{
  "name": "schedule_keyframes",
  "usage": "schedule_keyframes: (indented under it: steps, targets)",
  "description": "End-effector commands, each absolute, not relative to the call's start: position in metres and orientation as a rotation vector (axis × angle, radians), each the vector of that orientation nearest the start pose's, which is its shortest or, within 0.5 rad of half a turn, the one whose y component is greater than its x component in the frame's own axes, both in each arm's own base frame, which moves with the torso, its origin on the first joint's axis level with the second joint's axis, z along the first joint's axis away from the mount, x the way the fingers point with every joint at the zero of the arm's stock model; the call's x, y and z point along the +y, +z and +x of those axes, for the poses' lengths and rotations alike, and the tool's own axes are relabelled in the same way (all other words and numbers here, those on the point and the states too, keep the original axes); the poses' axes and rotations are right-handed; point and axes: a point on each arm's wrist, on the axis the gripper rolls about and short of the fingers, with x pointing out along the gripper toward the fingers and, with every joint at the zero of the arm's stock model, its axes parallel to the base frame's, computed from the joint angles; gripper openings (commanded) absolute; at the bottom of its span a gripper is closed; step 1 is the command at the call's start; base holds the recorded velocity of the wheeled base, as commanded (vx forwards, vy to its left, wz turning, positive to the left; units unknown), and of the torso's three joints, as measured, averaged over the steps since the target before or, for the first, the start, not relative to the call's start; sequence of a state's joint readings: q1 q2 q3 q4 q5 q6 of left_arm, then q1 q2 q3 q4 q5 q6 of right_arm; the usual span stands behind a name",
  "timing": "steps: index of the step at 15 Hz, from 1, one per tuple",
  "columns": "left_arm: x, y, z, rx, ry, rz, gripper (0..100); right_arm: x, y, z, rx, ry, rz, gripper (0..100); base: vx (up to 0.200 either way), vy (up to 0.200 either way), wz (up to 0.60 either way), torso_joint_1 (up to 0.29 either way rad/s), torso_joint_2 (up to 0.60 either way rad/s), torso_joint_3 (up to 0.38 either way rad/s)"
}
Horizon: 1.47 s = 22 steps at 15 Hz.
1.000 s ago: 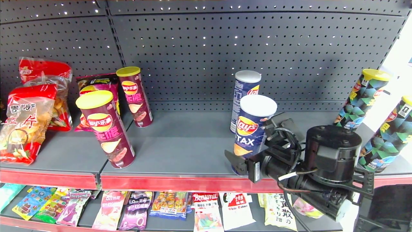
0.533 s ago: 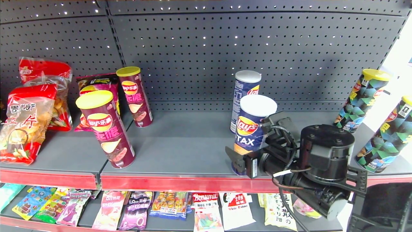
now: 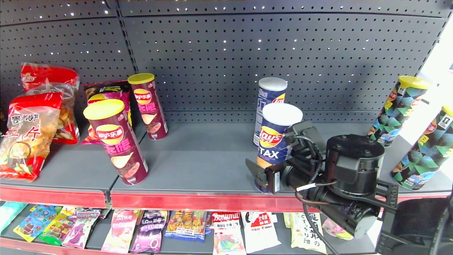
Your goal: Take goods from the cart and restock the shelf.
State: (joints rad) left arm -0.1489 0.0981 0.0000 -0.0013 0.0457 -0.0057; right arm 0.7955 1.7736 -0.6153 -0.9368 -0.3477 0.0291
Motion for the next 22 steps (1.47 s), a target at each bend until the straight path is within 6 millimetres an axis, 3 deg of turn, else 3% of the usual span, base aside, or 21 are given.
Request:
schedule_keyframes:
  steps: [1, 2, 8, 12, 17, 22]
  targets:
    - [0.003, 0.078, -0.015, 0.098, -0.101, 0.004, 100, 0.208, 0.141, 0.214, 0.196, 0.443, -0.094, 100, 0.0, 0.0, 0.0, 0.0, 0.0, 0.0]
    - [0.003, 0.078, -0.015, 0.098, -0.102, 0.003, 100, 0.208, 0.141, 0.214, 0.197, 0.443, -0.092, 0, 0.0, 0.0, 0.0, 0.0, 0.0, 0.0]
    - [0.003, 0.078, -0.015, 0.098, -0.101, 0.004, 100, 0.205, 0.138, 0.212, 0.204, 0.445, -0.107, 0, 0.0, 0.0, 0.0, 0.0, 0.0, 0.0]
    - [0.003, 0.078, -0.015, 0.098, -0.101, 0.004, 100, 0.196, 0.152, 0.213, 0.153, 0.546, -0.14, 0, 0.0, 0.0, 0.0, 0.0, 0.0, 0.0]
    - [0.003, 0.078, -0.015, 0.098, -0.102, 0.003, 100, 0.177, 0.163, 0.233, 0.08, 0.671, -0.214, 0, 0.0, 0.0, 0.0, 0.0, 0.0, 0.0]
    - [0.003, 0.078, -0.015, 0.098, -0.101, 0.004, 100, 0.16, 0.176, 0.269, 0.071, 0.857, -0.253, 0, 0.0, 0.0, 0.0, 0.0, 0.0, 0.0]
